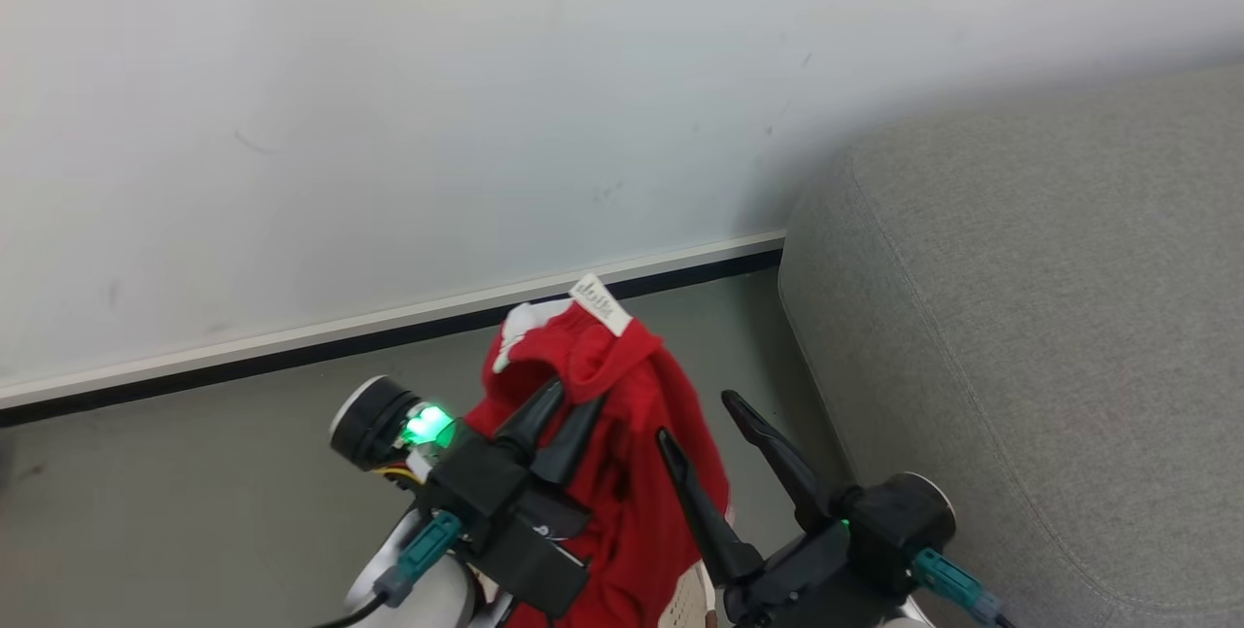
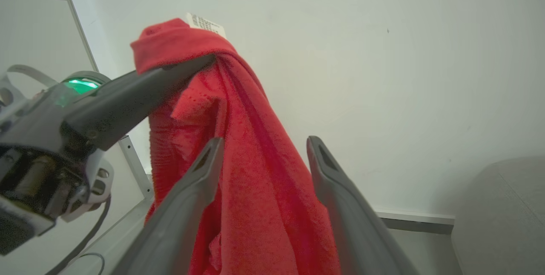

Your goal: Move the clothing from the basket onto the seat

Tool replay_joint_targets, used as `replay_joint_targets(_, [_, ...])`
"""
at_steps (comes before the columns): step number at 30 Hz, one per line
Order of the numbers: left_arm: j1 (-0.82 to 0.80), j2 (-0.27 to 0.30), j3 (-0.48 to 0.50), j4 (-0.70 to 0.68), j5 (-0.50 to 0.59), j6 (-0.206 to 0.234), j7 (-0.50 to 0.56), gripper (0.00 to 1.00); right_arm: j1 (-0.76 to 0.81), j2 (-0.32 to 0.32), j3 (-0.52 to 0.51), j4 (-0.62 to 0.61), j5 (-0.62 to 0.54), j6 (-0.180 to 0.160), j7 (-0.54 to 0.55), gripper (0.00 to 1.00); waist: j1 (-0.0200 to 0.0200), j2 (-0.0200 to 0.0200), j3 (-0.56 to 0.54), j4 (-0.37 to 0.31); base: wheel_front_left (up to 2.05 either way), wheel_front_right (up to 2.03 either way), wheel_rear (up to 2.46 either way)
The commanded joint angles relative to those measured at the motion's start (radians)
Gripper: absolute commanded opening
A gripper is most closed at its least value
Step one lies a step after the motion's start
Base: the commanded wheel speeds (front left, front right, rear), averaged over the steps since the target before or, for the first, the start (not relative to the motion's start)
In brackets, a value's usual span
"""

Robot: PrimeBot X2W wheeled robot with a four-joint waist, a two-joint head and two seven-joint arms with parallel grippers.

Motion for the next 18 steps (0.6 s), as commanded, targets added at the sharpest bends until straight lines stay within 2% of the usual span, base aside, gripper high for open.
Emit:
replay_joint_targets(1, [-0.016, -0.007, -0.007, 0.001, 0.008, -0.004, -0.006, 0.0, -0.019, -0.004, 0.012, 0.006, 0.005, 0.001, -0.001, 1.0, 0.0, -0.0001, 0.003, 0.0, 0.0, 0.0, 0.0])
replay_joint_targets(10, [-0.058, -0.049, -0.083, 0.023, 0.003, -0.033, -0.005, 0.0, -0.088, -0.001, 0.067, 0.047, 0.015, 0.001, -0.001, 1.0, 0.0, -0.0001, 0.022, -0.003, 0.0, 0.0, 0.0])
replay_joint_targets(18, [-0.068, -0.072, -0.149, 0.031, -0.022, -0.043, -0.004, 0.0, -0.124, 0.023, 0.07, 0.087, 0.017, 0.001, -0.001, 1.0, 0.0, -0.0001, 0.027, 0.0, 0.0, 0.0, 0.0])
